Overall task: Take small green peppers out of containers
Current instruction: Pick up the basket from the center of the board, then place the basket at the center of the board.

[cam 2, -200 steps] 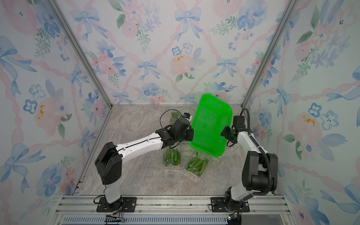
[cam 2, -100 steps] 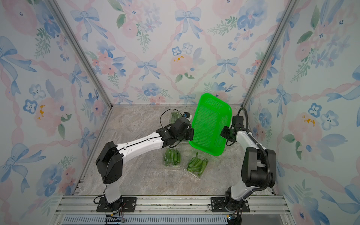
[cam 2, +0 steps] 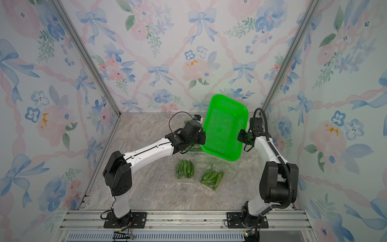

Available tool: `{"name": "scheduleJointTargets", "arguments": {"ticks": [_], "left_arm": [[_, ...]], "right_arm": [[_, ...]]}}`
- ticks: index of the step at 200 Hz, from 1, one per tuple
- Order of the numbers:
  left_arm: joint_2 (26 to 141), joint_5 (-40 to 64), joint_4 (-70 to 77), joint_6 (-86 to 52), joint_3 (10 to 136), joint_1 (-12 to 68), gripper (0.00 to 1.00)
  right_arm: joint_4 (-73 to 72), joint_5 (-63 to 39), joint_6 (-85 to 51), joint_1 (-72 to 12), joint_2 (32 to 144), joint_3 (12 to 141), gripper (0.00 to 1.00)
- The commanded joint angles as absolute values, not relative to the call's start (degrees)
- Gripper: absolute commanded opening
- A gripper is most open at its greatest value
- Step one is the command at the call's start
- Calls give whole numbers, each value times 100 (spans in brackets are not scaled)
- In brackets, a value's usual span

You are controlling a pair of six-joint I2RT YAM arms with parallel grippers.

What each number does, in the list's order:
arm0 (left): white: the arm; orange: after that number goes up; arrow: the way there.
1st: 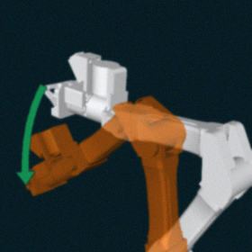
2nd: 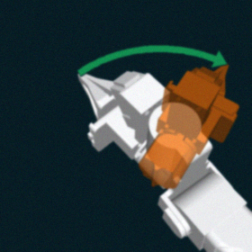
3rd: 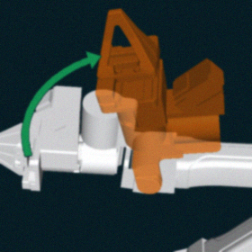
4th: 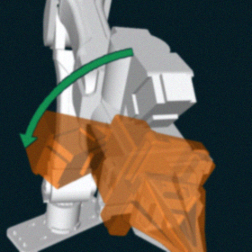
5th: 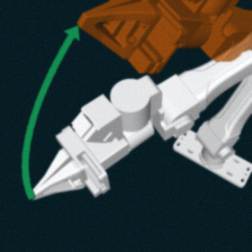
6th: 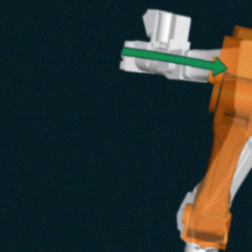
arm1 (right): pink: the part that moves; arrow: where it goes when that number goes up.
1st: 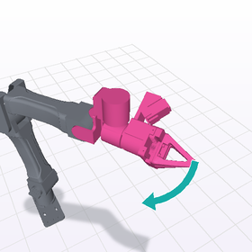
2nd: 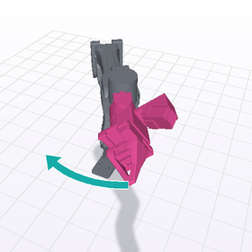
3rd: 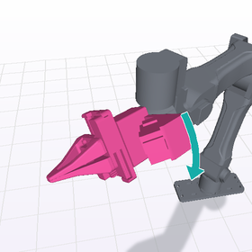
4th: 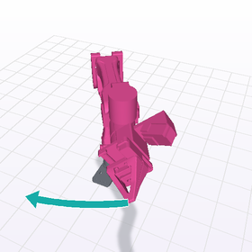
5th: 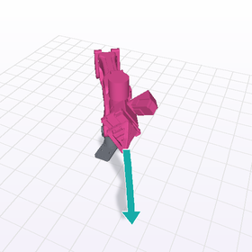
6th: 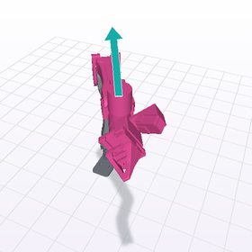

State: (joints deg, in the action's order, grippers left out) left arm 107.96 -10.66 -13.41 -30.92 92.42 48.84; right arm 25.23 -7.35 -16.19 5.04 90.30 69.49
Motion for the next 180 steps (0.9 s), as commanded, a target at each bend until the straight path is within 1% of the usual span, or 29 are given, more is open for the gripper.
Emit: {"name": "scheduleJointTargets", "arguments": {"ticks": [1,23,60,84,117,124,157,180], "left_arm": [[10669,-626,-1012,-3021,9371,5040,2],[10274,-649,-1050,-3109,9061,4861,3],[9305,-577,-1088,-3201,8121,4239,3],[8592,-447,-1237,-3160,7523,3705,4],[7557,-459,-1471,-3080,6714,2950,6],[7341,-434,-1508,-3083,6539,2783,6],[6483,13,-1556,-3151,5725,1678,9],[6201,296,-1625,-3044,5419,969,11]], "right_arm": [[2787,-1389,-2031,78,8546,7408,10],[2874,-1617,-2180,-219,8493,7617,10],[2788,-1302,-2473,-1157,8455,7919,10],[2563,-1183,-2780,-1834,8690,8270,11],[2538,-1018,-2865,-2822,9449,9183,11],[2550,-938,-2878,-3013,9750,9397,11],[2549,-798,-2985,-3823,10756,10381,12],[2472,-696,-3043,-4204,11395,10916,12]]}}
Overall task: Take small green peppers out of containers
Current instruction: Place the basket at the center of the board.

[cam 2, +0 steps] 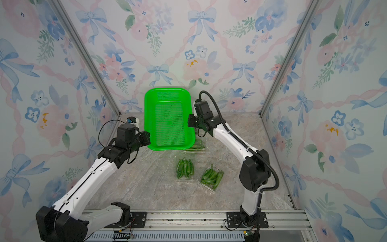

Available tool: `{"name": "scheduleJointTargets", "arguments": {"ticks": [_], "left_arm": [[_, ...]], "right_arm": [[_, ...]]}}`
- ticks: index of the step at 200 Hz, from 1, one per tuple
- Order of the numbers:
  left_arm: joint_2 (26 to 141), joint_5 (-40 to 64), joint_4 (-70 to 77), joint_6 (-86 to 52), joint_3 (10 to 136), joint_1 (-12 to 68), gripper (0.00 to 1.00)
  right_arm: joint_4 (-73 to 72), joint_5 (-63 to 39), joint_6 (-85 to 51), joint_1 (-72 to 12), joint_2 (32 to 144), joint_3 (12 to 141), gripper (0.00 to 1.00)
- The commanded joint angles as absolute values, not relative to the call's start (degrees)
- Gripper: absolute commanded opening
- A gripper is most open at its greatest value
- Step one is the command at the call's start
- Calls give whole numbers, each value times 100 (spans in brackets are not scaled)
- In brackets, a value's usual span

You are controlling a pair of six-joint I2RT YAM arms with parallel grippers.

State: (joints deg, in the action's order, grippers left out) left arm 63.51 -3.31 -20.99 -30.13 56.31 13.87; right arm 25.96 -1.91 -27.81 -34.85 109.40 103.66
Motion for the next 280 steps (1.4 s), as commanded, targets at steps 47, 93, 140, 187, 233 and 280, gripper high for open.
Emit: {"name": "scheduleJointTargets", "arguments": {"ticks": [47,93,140,187,233,280], "left_arm": [[6484,377,-1635,-2938,5041,-182,15],[6950,198,-1634,-2669,4970,-1000,16],[7722,112,-1643,-2412,5285,-1587,19],[7998,196,-1652,-2452,5321,-2060,24],[7965,115,-1656,-2515,5297,-2118,60],[7704,120,-1650,-2453,5299,-2101,66]], "right_arm": [[2526,-663,-3118,-4712,12614,12099,13],[2727,-776,-3265,-5033,13589,13006,13],[2555,-984,-3542,-5180,14302,13475,12],[2736,-1131,-3542,-5291,14788,13990,14],[2777,-966,-3334,-5278,14540,13499,40],[2873,-687,-2946,-5138,14099,13049,63]]}}
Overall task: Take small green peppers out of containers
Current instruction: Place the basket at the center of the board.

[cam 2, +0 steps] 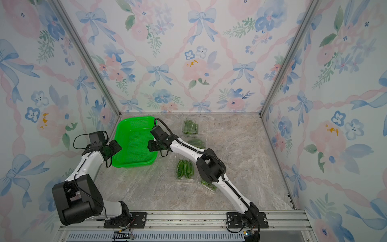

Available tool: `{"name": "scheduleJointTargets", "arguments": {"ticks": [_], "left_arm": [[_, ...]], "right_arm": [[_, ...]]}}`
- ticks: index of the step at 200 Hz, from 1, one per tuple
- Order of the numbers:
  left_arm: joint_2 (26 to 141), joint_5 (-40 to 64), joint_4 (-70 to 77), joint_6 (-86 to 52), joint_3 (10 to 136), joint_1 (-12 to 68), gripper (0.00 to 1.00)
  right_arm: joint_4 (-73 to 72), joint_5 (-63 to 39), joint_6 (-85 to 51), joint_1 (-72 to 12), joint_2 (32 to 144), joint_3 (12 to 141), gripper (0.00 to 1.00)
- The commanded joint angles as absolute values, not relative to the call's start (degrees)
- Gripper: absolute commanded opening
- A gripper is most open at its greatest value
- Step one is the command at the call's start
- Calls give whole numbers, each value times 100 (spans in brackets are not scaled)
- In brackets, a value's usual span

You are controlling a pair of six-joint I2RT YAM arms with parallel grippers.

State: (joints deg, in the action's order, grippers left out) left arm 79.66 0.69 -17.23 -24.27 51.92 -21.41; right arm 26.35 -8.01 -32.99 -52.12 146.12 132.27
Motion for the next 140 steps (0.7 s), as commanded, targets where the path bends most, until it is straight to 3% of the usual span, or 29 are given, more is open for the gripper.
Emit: {"name": "scheduleJointTargets", "arguments": {"ticks": [1,27,61,108,140], "left_arm": [[7697,117,-1651,-2453,5295,-2101,66],[7484,119,-1652,-2343,5314,-2067,67],[7191,71,-1650,-2176,5325,-1745,66],[6192,-580,-1652,-2156,5484,-177,66],[5879,-430,-1652,-2398,5551,979,66]], "right_arm": [[2878,-677,-2923,-5136,14090,13041,64],[2876,-467,-2619,-5024,13696,12699,71],[2487,-354,-2455,-4792,13014,11857,73],[2283,-128,-1986,-4616,11586,10461,77],[2312,26,-1981,-4411,10441,9152,78]]}}
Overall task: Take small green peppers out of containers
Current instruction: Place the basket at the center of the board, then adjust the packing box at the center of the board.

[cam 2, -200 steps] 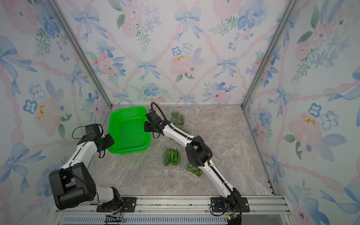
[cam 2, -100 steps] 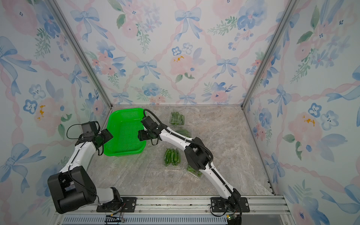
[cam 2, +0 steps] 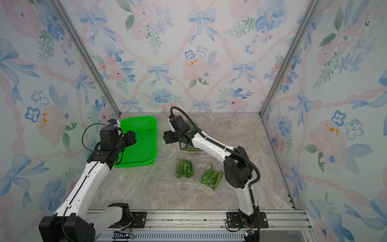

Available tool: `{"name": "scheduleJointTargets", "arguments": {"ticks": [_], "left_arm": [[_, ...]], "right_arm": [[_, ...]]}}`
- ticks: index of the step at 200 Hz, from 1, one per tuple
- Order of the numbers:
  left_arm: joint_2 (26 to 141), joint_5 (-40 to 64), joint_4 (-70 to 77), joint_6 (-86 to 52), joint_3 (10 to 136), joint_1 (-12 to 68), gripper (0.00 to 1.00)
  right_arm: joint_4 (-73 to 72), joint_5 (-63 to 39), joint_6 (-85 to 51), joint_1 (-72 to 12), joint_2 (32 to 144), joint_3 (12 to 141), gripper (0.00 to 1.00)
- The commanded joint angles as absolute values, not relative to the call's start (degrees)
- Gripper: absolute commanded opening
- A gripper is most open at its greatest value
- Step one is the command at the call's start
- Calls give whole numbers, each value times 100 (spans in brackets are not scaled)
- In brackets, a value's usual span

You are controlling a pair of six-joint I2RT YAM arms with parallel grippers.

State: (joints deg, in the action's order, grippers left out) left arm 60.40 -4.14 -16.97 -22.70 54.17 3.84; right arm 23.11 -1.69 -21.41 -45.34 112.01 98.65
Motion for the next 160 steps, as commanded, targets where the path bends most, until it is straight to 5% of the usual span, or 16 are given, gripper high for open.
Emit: {"name": "scheduleJointTargets", "arguments": {"ticks": [1,81,160], "left_arm": [[5880,-417,-1652,-2407,5553,1012,66],[6510,-1448,-1527,-3355,5122,4144,65],[7022,-1074,-1136,-4067,4812,5540,65]], "right_arm": [[2316,26,-1988,-4398,10406,9115,78],[2512,225,-2680,-4085,7721,6206,79],[2908,464,-3529,-4068,6481,4983,81]]}}
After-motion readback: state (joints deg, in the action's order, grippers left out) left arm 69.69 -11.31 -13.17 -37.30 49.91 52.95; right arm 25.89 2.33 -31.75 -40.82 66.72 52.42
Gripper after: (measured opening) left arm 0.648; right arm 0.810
